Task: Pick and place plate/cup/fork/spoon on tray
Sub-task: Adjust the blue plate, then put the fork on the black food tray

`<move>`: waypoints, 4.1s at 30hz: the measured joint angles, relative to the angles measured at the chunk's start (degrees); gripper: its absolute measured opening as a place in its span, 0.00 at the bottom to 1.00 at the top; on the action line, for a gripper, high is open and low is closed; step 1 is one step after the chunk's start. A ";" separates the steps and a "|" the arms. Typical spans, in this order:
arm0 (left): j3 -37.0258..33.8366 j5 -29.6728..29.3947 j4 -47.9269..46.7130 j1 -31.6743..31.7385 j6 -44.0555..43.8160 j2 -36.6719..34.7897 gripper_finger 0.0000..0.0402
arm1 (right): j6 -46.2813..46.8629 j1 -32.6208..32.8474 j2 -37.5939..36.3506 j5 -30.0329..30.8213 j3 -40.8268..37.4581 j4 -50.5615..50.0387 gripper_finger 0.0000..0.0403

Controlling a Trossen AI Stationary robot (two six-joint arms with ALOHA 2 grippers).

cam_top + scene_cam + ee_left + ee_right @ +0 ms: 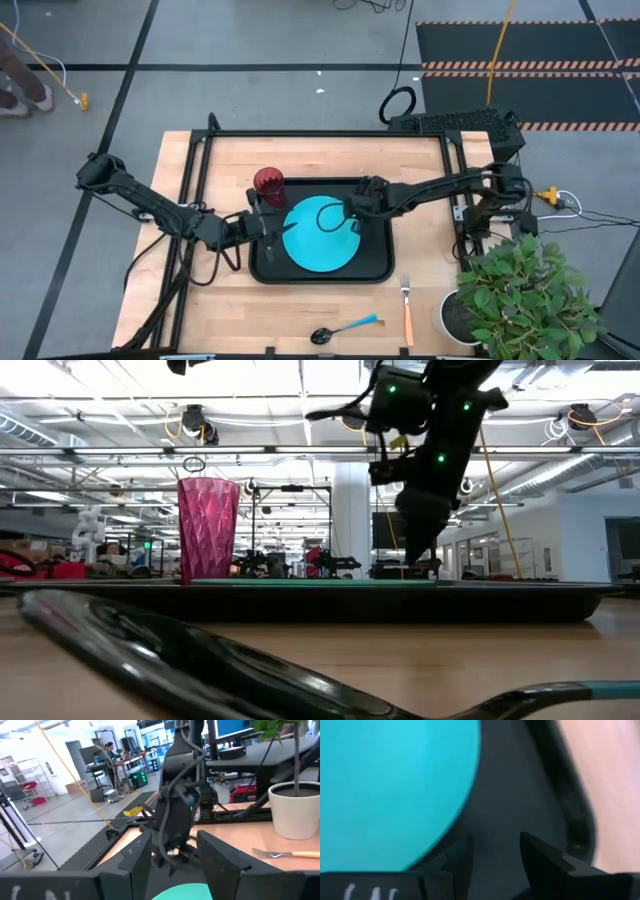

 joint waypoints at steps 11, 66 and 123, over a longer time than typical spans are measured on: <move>0.00 0.16 -1.33 -1.37 -0.31 0.00 0.40 | 3.59 2.12 3.76 -2.40 0.55 0.19 0.37; 0.00 0.02 -3.05 -2.77 0.37 0.00 0.40 | 12.41 5.45 -5.52 -2.14 -4.78 1.92 0.37; 0.02 22.53 -13.40 0.90 3.24 -16.80 0.40 | 45.35 15.30 -0.27 -17.89 23.13 -42.24 0.37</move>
